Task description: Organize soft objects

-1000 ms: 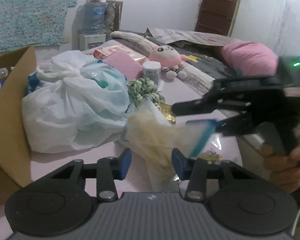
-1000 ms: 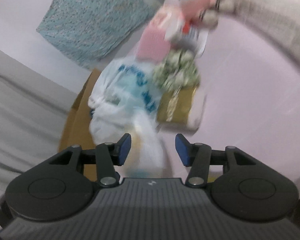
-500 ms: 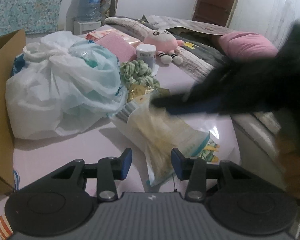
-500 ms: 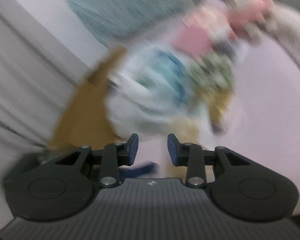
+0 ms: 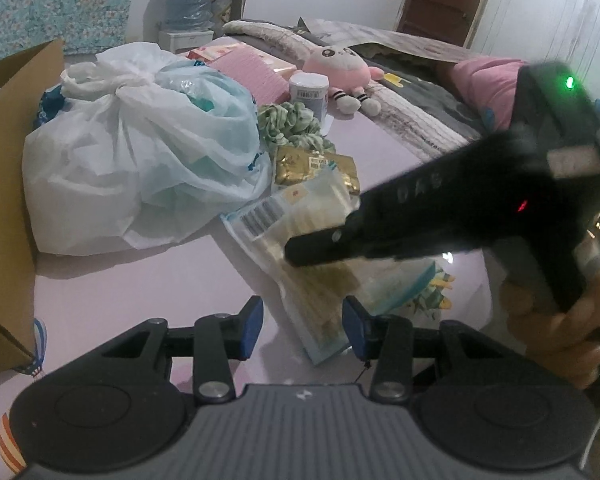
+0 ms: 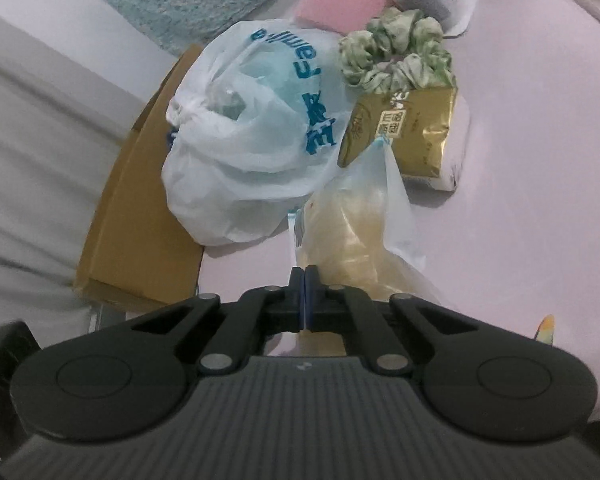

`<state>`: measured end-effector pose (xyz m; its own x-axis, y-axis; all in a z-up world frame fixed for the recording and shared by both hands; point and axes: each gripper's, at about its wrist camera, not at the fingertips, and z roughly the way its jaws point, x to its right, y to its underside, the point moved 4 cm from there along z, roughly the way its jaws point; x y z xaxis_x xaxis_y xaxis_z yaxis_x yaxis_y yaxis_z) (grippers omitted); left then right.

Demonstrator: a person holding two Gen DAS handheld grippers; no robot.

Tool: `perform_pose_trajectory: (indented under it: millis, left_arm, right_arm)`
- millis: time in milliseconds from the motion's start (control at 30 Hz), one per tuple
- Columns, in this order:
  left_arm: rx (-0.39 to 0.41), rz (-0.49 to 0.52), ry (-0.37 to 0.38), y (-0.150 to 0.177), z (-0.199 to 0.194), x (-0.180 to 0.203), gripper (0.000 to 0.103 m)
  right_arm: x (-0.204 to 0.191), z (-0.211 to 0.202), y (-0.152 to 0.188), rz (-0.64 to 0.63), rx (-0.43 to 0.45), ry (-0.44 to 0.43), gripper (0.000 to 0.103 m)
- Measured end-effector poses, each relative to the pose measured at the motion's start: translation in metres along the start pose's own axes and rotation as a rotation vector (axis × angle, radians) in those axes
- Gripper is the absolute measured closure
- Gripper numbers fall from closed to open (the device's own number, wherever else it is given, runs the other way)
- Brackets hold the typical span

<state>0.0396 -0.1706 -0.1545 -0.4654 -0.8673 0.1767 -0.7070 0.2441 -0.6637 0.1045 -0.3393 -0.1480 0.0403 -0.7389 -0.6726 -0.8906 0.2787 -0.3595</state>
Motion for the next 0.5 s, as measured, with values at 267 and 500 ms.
perform_pose_trajectory:
  millis: [267,500]
  left_arm:
    - [0.001,-0.029,0.002,0.001,-0.001,-0.006,0.058]
    - [-0.005,-0.021,0.004,0.002,0.0,-0.004,0.057]
  right_arm:
    - [-0.01,-0.032,-0.003,-0.096,0.149,0.103,0.096]
    - [-0.003,-0.048,-0.002,-0.026,0.175,0.046,0.094]
